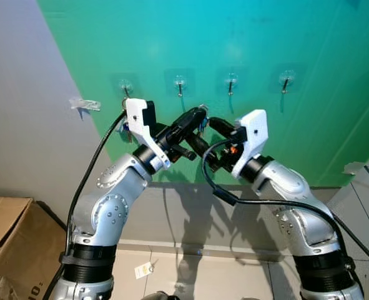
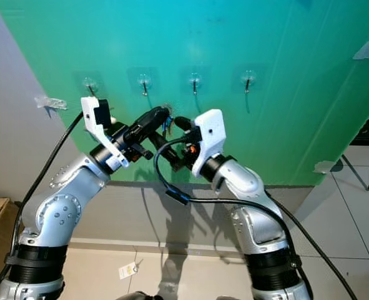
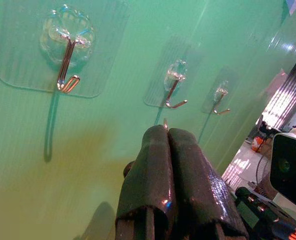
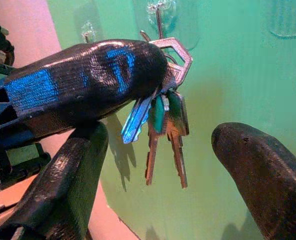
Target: Hang keys on a hook
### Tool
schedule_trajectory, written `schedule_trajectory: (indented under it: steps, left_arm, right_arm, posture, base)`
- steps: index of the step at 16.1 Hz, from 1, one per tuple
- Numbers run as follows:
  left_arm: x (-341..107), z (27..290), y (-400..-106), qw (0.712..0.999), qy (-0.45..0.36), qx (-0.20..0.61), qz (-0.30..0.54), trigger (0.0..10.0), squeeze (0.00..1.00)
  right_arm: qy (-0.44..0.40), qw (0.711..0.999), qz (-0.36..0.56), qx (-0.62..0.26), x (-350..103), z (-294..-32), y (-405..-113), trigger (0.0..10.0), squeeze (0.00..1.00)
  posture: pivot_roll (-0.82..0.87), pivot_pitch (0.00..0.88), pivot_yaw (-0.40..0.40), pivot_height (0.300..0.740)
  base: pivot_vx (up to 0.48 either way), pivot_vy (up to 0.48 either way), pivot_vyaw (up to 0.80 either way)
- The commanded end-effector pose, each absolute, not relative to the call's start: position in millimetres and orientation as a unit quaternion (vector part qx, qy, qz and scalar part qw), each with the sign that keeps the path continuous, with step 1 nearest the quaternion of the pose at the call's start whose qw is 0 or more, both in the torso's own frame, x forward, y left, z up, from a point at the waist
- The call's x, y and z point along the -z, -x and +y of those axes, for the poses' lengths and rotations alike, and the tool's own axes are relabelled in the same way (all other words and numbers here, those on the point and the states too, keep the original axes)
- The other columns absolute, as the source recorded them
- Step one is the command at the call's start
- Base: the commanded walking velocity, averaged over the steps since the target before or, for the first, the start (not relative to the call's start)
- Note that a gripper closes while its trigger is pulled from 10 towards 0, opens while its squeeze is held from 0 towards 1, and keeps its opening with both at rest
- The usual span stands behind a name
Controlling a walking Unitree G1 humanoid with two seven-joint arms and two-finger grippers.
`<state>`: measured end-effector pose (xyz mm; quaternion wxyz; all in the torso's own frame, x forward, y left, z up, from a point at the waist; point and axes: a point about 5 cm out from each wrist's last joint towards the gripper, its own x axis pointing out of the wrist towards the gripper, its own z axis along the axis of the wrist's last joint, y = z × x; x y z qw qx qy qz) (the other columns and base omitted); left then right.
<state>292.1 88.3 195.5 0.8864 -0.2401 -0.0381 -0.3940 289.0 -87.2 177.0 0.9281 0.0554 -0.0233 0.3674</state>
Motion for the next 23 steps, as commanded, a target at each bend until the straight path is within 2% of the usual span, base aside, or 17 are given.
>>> schedule_trajectory:
  steps: [1, 4, 5, 6, 7, 13, 15, 23]
  left_arm:
    - [-197.5, 88.2, -290.6, 0.885, 0.237, 0.399, -0.039, 0.0, 1.00]
    - [-197.8, 87.1, -290.6, 0.884, 0.237, 0.401, -0.039, 0.0, 1.00]
    - [-198.0, 87.1, -290.6, 0.884, 0.237, 0.401, -0.039, 0.0, 1.00]
    - [-198.1, 87.1, -290.6, 0.884, 0.237, 0.401, -0.039, 0.0, 1.00]
    - [-198.6, 87.4, -290.7, 0.884, 0.236, 0.401, -0.040, 0.0, 1.00]
    - [-198.4, 87.2, -289.5, 0.884, 0.236, 0.402, -0.039, 0.0, 1.00]
    - [-198.1, 87.2, -289.1, 0.884, 0.235, 0.402, -0.038, 0.0, 1.00]
    - [-199.2, 87.4, -290.2, 0.883, 0.233, 0.406, -0.039, 0.0, 1.00]
  right_arm:
    - [-0.051, 0.929, -0.025, -0.365, -178.8, -84.4, -290.8, 10.0, 0.00]
    - [-0.057, 0.931, -0.025, -0.361, -178.8, -80.5, -292.0, 10.0, 0.00]
    - [-0.064, 0.931, -0.025, -0.358, -178.8, -79.7, -292.4, 2.7, 0.00]
    - [-0.067, 0.931, -0.025, -0.357, -178.8, -79.6, -292.4, 2.7, 0.00]
    - [-0.072, 0.931, -0.026, -0.357, -179.3, -78.8, -292.5, 0.0, 0.00]
    - [-0.091, 0.933, -0.031, -0.347, -183.6, -77.1, -294.4, 0.0, 0.00]
    - [-0.125, 0.931, -0.036, -0.341, -190.9, -75.1, -296.3, 0.0, 0.00]
    - [-0.128, 0.931, -0.035, -0.341, -190.0, -72.4, -296.9, 0.0, 0.00]
  posture:
    - [-0.16, 0.001, 0.124, 0.740]
    - [-0.16, 0.004, 0.123, 0.740]
    - [-0.16, 0.004, 0.124, 0.740]
    - [-0.16, 0.004, 0.124, 0.740]
    - [-0.16, 0.006, 0.124, 0.740]
    - [-0.16, 0.014, 0.125, 0.740]
    - [-0.16, 0.011, 0.124, 0.740]
    - [-0.15, 0.000, 0.124, 0.740]
  base:
    - [0.000, 0.000, 0.00]
    - [0.000, 0.000, 0.00]
    - [0.000, 0.000, 0.00]
    - [0.000, 0.000, 0.00]
    - [0.000, 0.000, 0.00]
    - [0.000, 0.000, 0.00]
    - [0.000, 0.000, 0.00]
    - [0.000, 0.000, 0.00]
